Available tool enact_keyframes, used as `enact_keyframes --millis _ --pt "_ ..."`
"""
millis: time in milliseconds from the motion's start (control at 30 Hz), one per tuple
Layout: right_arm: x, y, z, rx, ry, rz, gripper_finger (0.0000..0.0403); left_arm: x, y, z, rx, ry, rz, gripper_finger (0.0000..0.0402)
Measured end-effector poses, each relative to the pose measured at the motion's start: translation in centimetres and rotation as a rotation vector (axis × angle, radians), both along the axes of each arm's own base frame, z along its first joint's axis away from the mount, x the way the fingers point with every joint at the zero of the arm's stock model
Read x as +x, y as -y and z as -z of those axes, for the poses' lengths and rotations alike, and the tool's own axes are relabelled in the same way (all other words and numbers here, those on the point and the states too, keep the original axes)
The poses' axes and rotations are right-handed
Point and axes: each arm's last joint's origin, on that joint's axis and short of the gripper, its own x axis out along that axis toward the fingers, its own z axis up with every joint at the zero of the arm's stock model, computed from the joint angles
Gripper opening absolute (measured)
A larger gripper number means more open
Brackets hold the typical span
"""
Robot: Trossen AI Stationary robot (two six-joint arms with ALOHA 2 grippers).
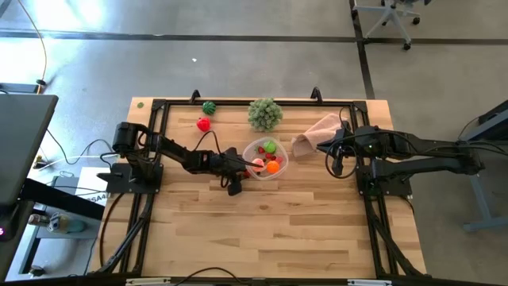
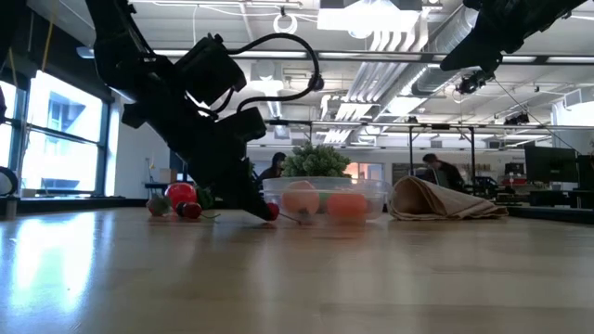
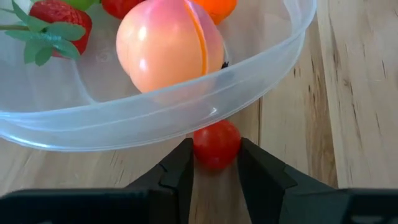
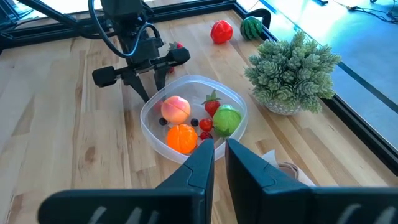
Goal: Pick and placing Produce into tupperware
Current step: Put the right cherry into the container
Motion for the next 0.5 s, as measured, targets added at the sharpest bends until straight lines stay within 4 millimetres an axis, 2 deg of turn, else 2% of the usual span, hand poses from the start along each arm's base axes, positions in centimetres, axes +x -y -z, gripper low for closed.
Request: enact_keyframes --millis 500 --pt "0.00 -0.01 -0.01 0.000 0.000 -0.001 0.0030 -0.15 0.06 0.15 -0.029 -0.020 -0.011 0.0099"
